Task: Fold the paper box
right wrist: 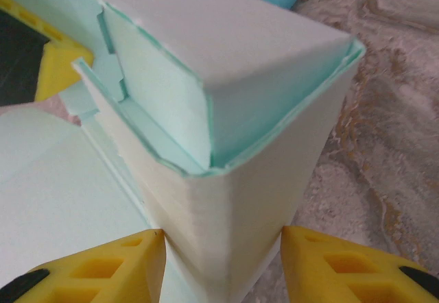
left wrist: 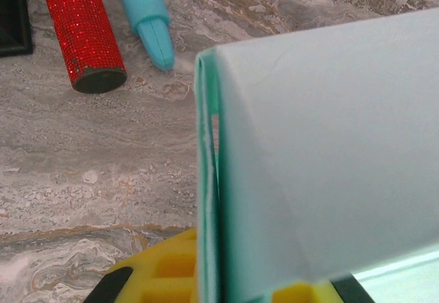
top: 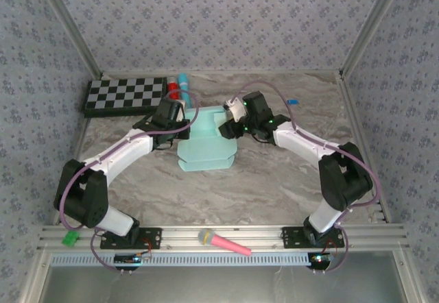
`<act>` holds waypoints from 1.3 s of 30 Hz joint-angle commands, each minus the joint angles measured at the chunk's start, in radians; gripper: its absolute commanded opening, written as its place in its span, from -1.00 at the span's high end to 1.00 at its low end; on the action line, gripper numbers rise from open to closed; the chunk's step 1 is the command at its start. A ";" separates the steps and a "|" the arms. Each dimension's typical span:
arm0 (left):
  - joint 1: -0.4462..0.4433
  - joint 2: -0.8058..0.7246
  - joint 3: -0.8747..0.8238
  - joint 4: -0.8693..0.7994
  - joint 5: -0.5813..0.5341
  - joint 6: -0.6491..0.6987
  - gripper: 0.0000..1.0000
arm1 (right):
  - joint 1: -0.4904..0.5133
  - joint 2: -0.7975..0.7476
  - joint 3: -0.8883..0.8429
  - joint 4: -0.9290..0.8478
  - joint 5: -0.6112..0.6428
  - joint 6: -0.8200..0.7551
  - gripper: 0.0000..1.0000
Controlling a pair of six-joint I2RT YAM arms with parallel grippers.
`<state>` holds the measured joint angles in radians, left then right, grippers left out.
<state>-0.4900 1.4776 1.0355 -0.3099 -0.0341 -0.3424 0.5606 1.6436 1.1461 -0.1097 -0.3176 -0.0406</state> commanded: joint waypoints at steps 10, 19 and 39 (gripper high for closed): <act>-0.008 -0.032 0.014 0.008 0.059 -0.003 1.00 | 0.030 0.054 0.001 0.076 0.192 0.048 0.11; -0.008 -0.028 0.023 -0.008 0.014 -0.033 1.00 | 0.047 0.074 0.021 0.014 0.248 0.047 0.21; -0.008 0.017 0.046 -0.032 -0.010 -0.095 1.00 | 0.110 0.161 0.097 -0.080 0.717 0.172 0.61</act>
<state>-0.4995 1.4990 1.0401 -0.3122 -0.0410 -0.4206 0.6838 1.7668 1.2297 -0.1230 0.1844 0.1028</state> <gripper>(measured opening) 0.100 0.201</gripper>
